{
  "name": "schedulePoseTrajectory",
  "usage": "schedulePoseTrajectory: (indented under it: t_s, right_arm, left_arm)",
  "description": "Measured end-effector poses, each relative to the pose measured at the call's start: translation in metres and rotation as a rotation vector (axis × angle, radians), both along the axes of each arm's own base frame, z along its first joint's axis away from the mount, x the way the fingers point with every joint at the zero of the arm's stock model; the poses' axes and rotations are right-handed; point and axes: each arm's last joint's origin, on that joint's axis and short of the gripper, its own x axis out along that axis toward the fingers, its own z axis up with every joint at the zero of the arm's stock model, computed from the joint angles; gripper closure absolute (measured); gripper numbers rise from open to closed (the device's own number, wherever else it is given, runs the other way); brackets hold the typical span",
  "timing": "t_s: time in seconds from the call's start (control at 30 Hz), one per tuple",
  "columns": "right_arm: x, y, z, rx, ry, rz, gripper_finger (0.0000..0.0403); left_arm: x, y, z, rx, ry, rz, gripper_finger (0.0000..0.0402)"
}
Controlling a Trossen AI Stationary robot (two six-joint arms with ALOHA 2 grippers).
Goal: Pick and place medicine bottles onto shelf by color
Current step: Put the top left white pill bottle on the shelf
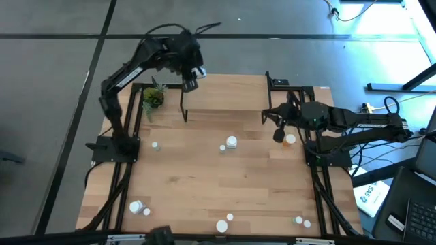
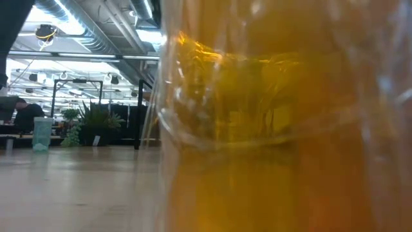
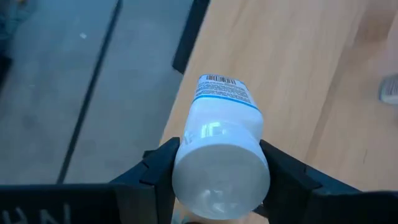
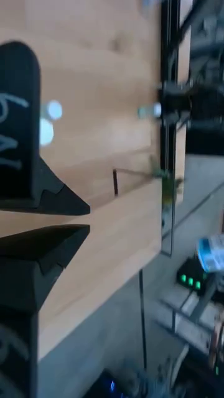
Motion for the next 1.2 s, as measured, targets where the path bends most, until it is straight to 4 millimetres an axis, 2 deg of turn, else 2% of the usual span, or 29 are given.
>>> schedulePoseTrajectory:
  t_s: [0.2,0.47,0.67,1.2]
  right_arm:
    - [0.000,-0.001,0.001,-0.008,-0.008,-0.027,0.0363]
    - [0.000,-0.001,0.001,0.016,-0.018,-0.037,0.0363]
    - [0.000,-0.001,0.001,0.014,-0.016,-0.037,0.0363]
    - [0.000,-0.001,0.001,0.011,-0.016,-0.040,0.0363]
  left_arm:
    - [0.005,0.034,-0.030,-0.075,0.131,-0.004,0.0233]
    - [0.015,0.057,-0.059,-0.113,0.231,-0.025,0.0233]
    - [0.018,0.063,-0.066,-0.122,0.245,-0.039,0.0233]
    - [0.019,0.061,-0.065,-0.130,0.235,-0.018,0.0233]
